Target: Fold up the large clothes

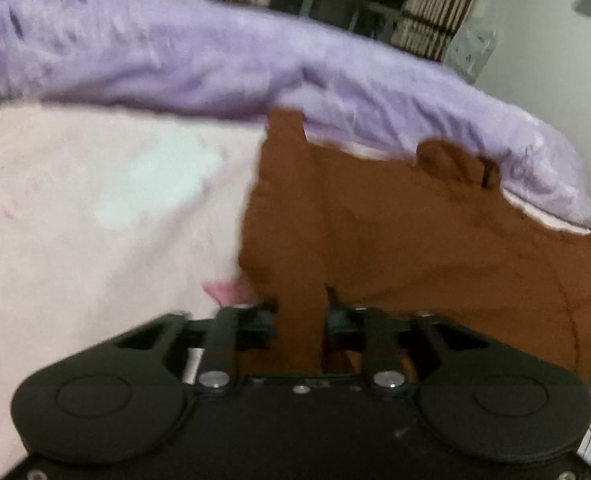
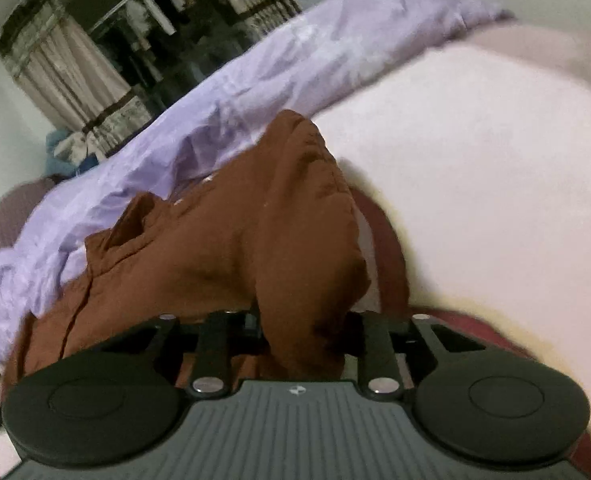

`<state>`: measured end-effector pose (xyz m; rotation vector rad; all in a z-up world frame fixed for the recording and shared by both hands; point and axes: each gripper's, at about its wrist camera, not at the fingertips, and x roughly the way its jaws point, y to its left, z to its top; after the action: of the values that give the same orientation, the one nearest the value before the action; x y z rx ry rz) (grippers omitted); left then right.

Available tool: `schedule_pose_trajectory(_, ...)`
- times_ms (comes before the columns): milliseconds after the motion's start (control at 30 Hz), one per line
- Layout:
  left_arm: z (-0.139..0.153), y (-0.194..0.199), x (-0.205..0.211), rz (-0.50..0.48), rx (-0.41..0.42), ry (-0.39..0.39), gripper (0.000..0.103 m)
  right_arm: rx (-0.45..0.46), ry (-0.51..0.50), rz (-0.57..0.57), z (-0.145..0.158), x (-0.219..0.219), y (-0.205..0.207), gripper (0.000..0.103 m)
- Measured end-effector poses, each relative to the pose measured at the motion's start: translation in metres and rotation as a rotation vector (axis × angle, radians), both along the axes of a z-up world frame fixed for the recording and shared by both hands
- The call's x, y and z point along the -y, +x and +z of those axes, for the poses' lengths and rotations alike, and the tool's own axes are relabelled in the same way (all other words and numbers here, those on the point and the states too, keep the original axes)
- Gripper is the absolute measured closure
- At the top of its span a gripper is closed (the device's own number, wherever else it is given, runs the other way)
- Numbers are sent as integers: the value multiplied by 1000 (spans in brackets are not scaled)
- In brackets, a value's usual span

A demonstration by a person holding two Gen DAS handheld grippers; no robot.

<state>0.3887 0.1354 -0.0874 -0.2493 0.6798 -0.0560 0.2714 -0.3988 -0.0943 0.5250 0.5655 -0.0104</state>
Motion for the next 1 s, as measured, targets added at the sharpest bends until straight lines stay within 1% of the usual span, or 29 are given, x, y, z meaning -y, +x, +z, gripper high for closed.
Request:
schedule_pose_trajectory(33, 10, -6, -1, 8, 21, -5, 88, 31, -11, -1, 11, -1, -9, 78)
schedule_pose_trajectory(67, 22, -16, -1, 5, 46, -7, 88, 58, 4, 3, 21, 0, -17, 79)
schedule_pose_trajectory(133, 43, -38, 0, 1, 92, 30, 88, 91, 55, 20, 37, 6, -33, 79)
schedule_pose_trajectory(167, 50, -49, 0, 1, 100, 52, 88, 100, 81, 36, 45, 9, -45, 79)
schedule_pose_trajectory(200, 53, -60, -2, 3, 95, 54, 87, 105, 77, 38, 49, 9, -53, 78)
schedule_pose_trajectory(267, 44, -72, -8, 5, 38, 43, 85, 101, 25, 41, 49, 6, -71, 78)
schedule_pose_trajectory(300, 30, -74, -8, -9, 0, 48, 83, 79, 28, 35, 42, 6, -74, 78)
schedule_pose_trajectory(333, 13, -72, -7, -2, -46, 65, 79, 29, 48, 28, 29, 7, -74, 78)
schedule_pose_trajectory(367, -3, -68, -5, 5, -85, 81, 76, -24, 54, 18, 15, 5, -66, 74)
schedule_pose_trajectory(400, -17, -66, -3, 5, -95, 92, 67, -67, 56, 1, 1, 4, -60, 65)
schedule_pose_trajectory(433, -21, -69, -1, 20, -63, 106, 58, -95, 78, -17, -13, 5, -56, 57)
schedule_pose_trajectory(467, -19, -69, 0, 29, -53, 127, 56, -88, 101, -47, -21, 7, -57, 41)
schedule_pose_trajectory(500, -13, -71, 1, 37, -46, 141, 53, -82, 114, -72, -22, 8, -60, 33)
schedule_pose_trajectory(567, -1, -74, 1, 44, -28, 172, 52, -82, 137, -91, -14, 10, -66, 26)
schedule_pose_trajectory(600, 7, -72, 0, 42, -19, 200, 52, -82, 129, -104, -10, 10, -70, 26)
schedule_pose_trajectory(633, 12, -72, 2, 42, -3, 226, 48, -77, 114, -117, -6, 9, -73, 25)
schedule_pose_trajectory(667, 15, -75, 3, 44, 11, 242, 43, -65, 105, -125, -4, 8, -76, 21)
schedule_pose_trajectory(700, 16, -75, 3, 42, 19, 243, 36, -58, 112, -128, -6, 7, -75, 16)
schedule_pose_trajectory(733, 14, -75, 1, 34, 16, 238, 32, -61, 130, -131, -10, 7, -72, 16)
schedule_pose_trajectory(767, 11, -71, 2, 26, 0, 236, 32, -74, 171, -140, -16, 8, -65, 20)
schedule_pose_trajectory(800, 4, -71, 2, 20, -18, 243, 33, -84, 205, -141, -23, 7, -56, 41)
schedule_pose_trajectory(833, -1, -71, 5, 16, -32, 257, 32, -85, 229, -155, -30, 7, -49, 52)
schedule_pose_trajectory(867, -4, -69, 10, 9, -37, 280, 32, -73, 218, -166, -30, 4, -50, 70)
schedule_pose_trajectory(900, -6, -69, 12, 8, -31, 303, 32, -52, 196, -158, -25, -3, -50, 74)
schedule_pose_trajectory(933, -6, -71, 13, 8, -24, 316, 30, -17, 145, -169, -14, -13, -53, 75)
schedule_pose_trajectory(1000, -5, -69, 14, 9, -23, 340, 29, 80, 11, -176, 14, -43, -61, 77)
